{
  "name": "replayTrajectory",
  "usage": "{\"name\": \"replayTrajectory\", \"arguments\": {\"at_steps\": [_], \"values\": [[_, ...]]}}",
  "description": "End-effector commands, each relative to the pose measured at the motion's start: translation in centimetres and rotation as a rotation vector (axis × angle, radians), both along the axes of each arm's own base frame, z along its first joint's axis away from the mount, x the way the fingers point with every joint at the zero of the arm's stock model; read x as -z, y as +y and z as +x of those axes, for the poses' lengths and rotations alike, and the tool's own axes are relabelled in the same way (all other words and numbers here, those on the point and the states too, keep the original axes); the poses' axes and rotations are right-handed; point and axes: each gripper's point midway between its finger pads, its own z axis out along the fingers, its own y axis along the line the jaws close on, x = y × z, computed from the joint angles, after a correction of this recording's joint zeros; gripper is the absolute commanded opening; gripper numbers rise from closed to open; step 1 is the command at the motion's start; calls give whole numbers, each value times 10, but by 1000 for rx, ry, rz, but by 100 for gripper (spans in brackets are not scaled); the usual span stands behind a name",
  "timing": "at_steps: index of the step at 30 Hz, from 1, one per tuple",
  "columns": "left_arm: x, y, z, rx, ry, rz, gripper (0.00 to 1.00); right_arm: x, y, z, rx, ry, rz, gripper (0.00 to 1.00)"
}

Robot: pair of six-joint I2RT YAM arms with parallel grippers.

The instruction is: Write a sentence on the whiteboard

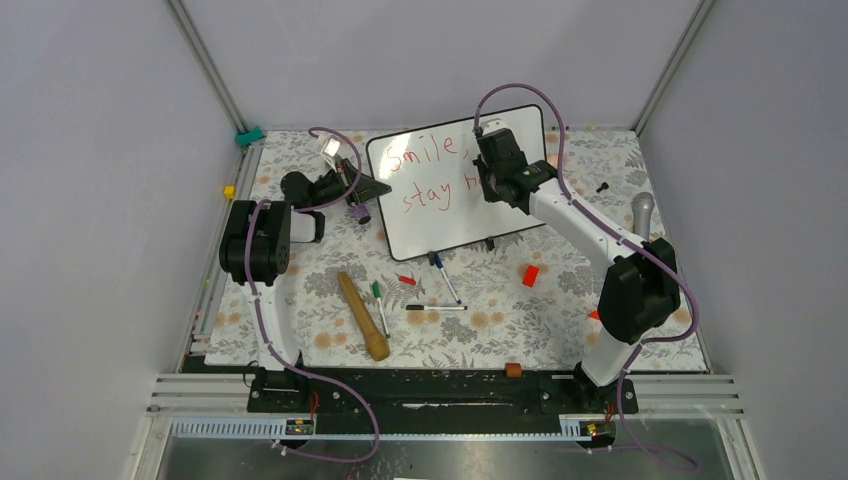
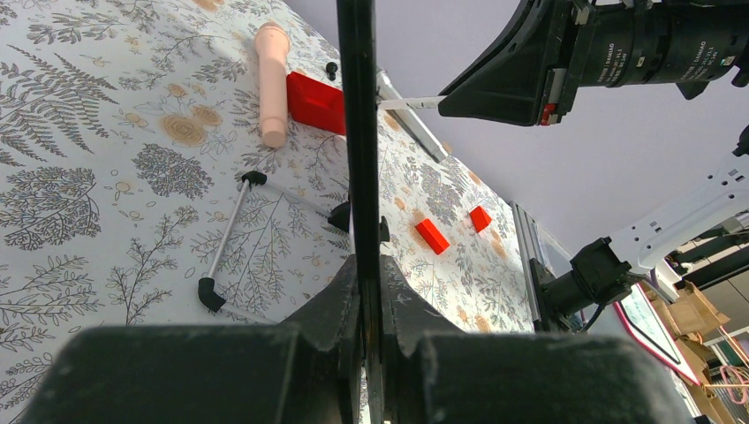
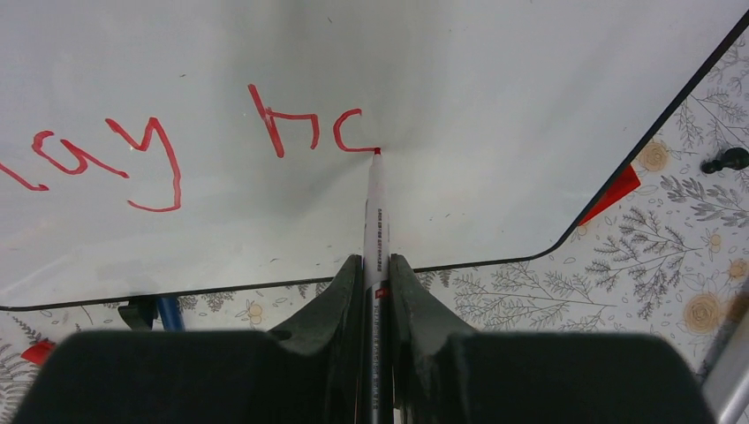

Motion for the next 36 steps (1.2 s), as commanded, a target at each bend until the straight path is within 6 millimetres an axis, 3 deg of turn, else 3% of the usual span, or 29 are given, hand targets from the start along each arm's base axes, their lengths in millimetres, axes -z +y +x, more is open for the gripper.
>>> {"name": "replayTrajectory", "arguments": {"at_steps": [1,14,27,36], "values": [[3,-16,-28,151,-123,63,0,-15,-5,13,34,-57,-17,0],[3,-16,-28,152,-123,64,0,-30,9,25,10,-94,40,0],[3,-16,-28,152,-123,64,0,-36,23,21,-48,-94,105,0],[3,-16,-29,152,-123,64,0,-54,17,13,-49,-142,123,0]]}}
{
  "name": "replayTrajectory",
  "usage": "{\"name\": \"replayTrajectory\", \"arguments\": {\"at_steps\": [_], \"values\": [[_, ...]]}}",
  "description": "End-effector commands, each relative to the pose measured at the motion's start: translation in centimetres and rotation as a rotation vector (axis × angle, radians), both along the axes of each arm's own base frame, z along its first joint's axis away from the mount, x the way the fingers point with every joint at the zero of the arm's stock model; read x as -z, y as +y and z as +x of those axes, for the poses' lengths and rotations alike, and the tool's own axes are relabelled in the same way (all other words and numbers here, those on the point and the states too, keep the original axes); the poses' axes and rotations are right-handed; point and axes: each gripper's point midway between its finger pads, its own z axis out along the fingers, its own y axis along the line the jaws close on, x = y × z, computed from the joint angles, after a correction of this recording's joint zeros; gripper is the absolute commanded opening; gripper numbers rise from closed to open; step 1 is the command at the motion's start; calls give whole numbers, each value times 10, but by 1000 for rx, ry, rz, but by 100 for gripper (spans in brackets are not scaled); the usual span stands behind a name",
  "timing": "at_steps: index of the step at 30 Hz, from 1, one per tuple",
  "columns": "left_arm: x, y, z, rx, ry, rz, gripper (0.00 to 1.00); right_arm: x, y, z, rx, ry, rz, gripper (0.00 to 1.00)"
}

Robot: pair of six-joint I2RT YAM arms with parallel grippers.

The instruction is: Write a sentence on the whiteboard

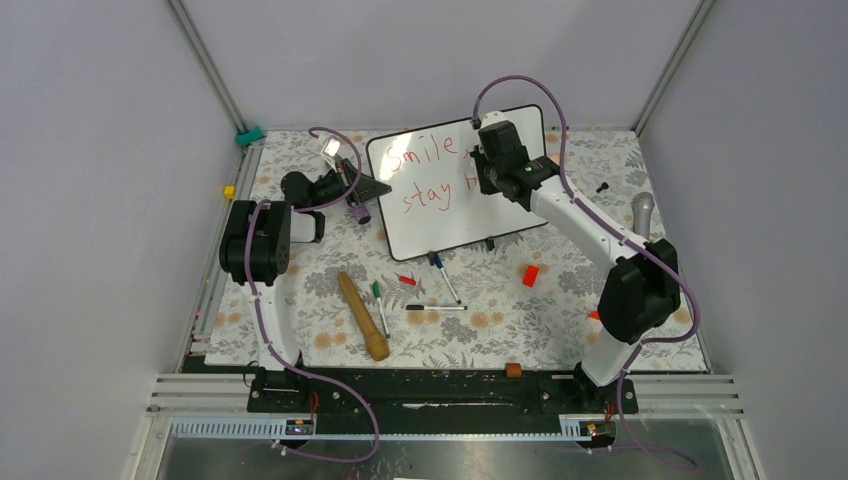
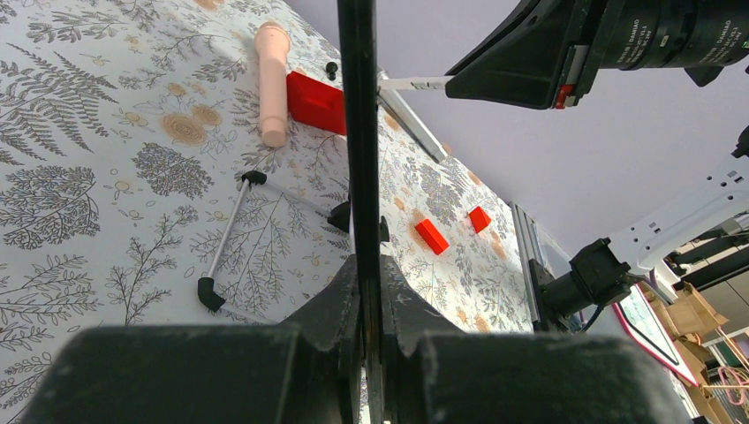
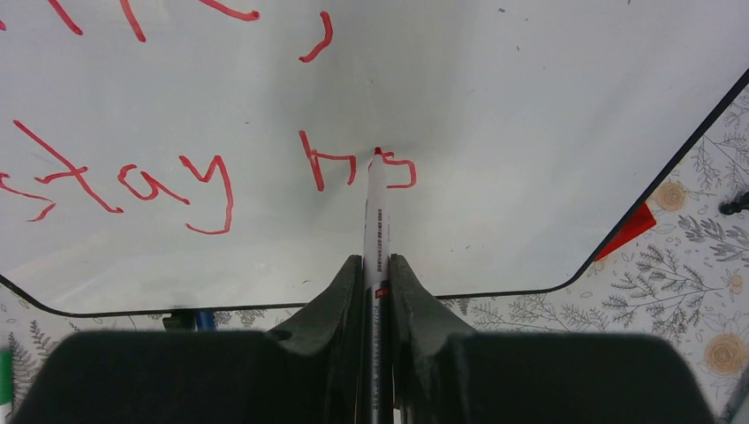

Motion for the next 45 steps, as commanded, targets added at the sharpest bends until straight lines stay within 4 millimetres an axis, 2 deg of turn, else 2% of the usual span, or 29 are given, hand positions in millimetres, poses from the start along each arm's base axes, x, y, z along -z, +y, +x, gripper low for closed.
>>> {"name": "replayTrajectory", "arguments": {"at_steps": [1,7,14,29,40,45], "values": [[2,-16,-29,152,-129,64,0,-40,2,1,-12,-110,73,0],[3,-16,-29,153,-124,63,0,-52,-14,-6,21,-140,65,0],[3,-16,-29,153,-126,63,0,-37,-27,-1,60,-89,78,0],[3,-16,-28,153,-125,63,0,-16,-17,10,46,-30,90,0],[3,-16,-28,153,-124,63,0,-17,-16,17,53,-45,85,0],[3,-16,-29,155,-126,63,0,-5,-17,15,56,-13,72,0]]}}
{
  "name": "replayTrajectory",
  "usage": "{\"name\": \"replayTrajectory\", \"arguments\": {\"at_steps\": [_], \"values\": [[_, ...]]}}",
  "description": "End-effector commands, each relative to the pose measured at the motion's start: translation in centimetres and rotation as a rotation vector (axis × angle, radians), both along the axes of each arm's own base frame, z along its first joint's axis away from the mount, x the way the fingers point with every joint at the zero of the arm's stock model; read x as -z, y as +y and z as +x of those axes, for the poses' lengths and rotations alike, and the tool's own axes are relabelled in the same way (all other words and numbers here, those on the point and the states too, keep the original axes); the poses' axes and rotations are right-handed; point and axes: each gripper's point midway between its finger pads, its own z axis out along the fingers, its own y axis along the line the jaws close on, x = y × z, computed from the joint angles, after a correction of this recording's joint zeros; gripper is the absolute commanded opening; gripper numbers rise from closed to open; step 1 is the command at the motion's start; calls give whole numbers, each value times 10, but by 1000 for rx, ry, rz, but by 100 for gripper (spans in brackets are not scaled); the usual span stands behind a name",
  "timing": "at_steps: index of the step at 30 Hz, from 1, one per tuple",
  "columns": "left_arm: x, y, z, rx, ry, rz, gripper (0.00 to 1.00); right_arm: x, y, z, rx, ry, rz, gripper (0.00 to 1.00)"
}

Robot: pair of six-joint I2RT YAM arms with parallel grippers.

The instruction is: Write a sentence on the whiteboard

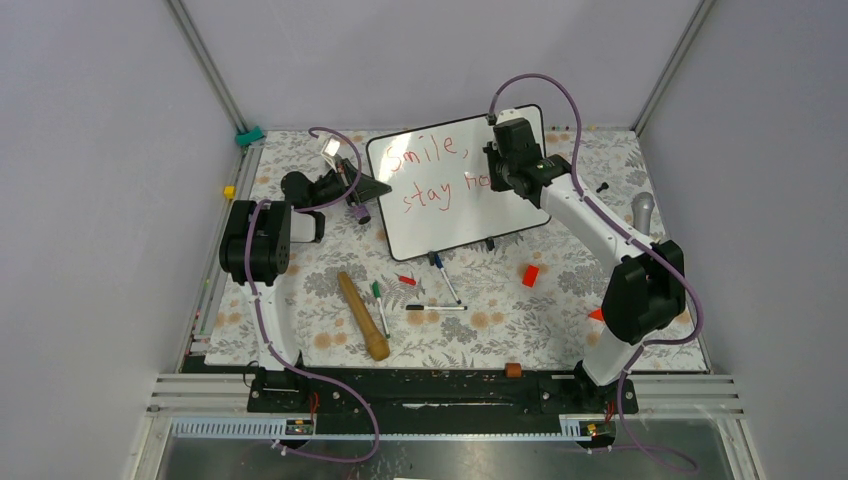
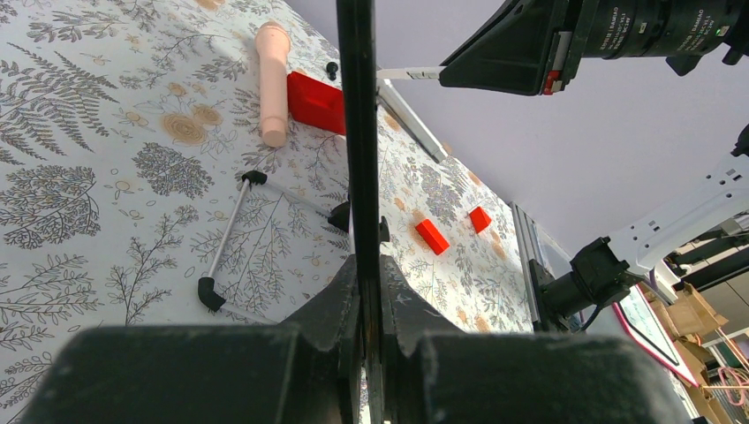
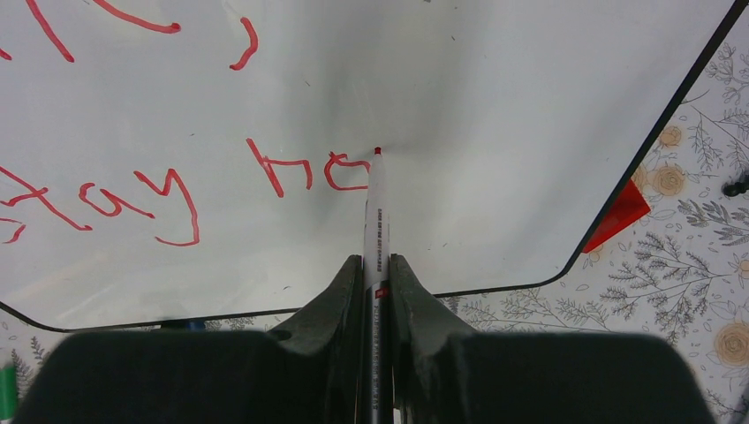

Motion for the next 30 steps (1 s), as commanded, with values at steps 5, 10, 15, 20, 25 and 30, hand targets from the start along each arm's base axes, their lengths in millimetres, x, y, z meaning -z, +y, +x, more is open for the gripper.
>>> {"name": "replayTrajectory", "arguments": {"at_steps": [5,10,15,20,25,30], "values": [[2,-16,-28,155,-128,64,0,8,1,-1,5,23,6,0],[2,-16,-28,156,-128,64,0,25,-2,-16,1,73,6,0],[2,-16,-28,156,-126,63,0,37,-7,-31,-1,106,8,0],[3,-16,-28,155,-122,62,0,38,-9,-37,0,109,12,0],[3,-16,-28,156,-120,63,0,10,-8,-31,6,49,31,0],[3,-15,-28,155,-119,62,0,-21,-8,-23,9,-23,50,0]]}}
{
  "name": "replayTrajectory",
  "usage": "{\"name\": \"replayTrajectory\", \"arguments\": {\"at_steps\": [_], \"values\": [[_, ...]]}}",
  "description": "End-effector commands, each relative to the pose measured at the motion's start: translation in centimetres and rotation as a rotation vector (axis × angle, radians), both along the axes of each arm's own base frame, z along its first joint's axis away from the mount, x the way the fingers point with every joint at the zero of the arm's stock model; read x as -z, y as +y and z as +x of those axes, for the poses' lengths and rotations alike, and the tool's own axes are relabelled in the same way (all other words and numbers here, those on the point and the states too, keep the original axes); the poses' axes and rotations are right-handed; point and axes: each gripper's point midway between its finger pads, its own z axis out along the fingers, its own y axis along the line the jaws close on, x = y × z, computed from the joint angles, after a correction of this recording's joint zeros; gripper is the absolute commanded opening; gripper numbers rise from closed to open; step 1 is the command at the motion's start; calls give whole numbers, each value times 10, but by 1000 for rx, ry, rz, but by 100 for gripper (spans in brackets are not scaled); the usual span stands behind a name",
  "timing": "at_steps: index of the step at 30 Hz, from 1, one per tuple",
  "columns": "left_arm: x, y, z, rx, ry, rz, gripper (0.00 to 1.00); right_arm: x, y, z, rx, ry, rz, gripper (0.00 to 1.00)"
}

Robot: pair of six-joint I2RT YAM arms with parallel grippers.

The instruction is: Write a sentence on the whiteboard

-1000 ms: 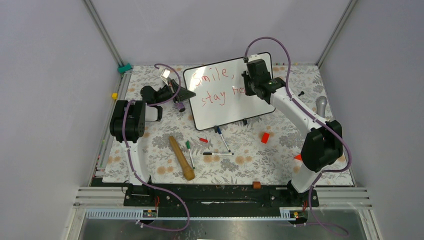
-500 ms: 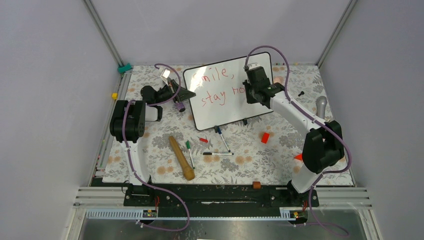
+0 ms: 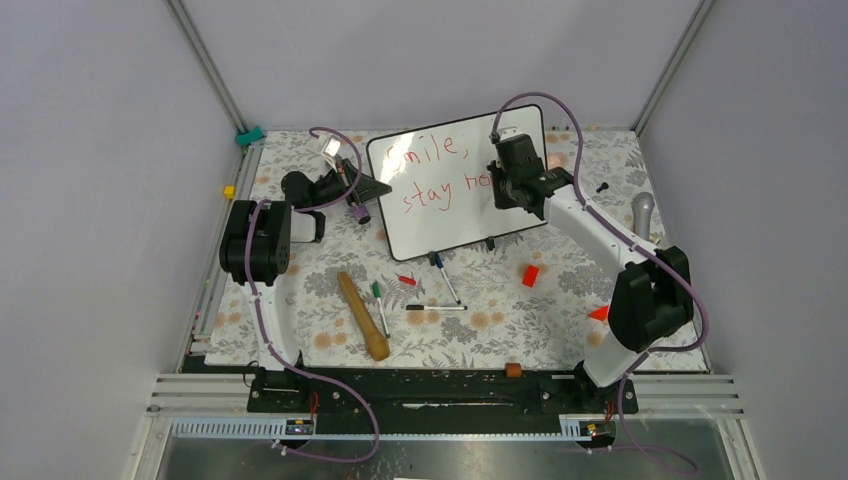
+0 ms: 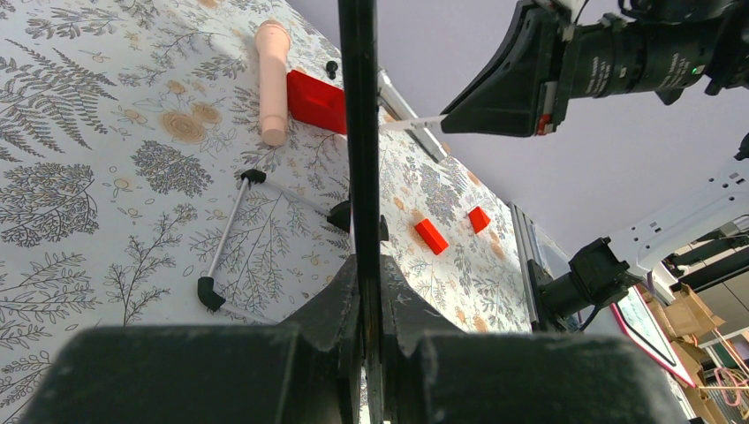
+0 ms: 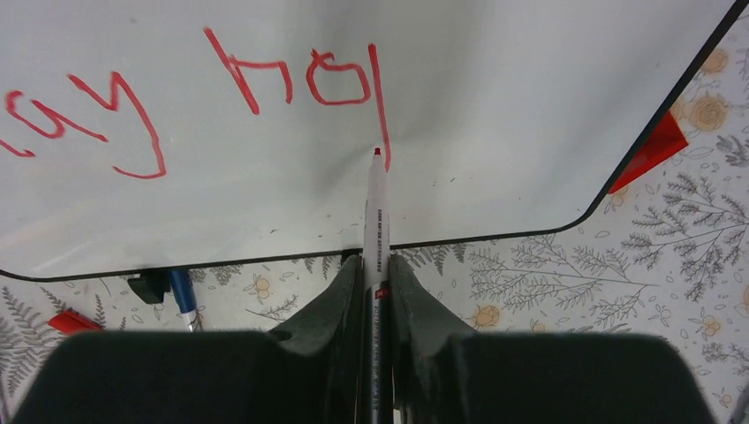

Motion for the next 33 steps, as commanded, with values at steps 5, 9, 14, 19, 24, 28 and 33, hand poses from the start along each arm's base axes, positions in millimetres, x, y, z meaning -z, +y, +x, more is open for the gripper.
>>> {"name": "replayTrajectory", "arguments": {"at_steps": [5,9,14,19,24,28,33], "values": [[2,-15,-28,156,-127,61,0,-65,6,20,11,-158,66,0],[2,-15,-28,156,-126,61,0,-67,10,28,12,-169,70,0],[3,-15,-28,156,-125,61,0,-65,14,36,9,-170,69,0],[3,-15,-28,156,-125,61,0,-65,15,42,7,-176,57,0],[2,-15,-28,156,-125,61,0,-60,14,45,15,-172,41,0],[2,-15,-27,155,-125,61,0,-60,12,47,18,-176,28,0],[2,-15,-28,157,-125,61,0,-57,10,50,24,-176,13,0]]}}
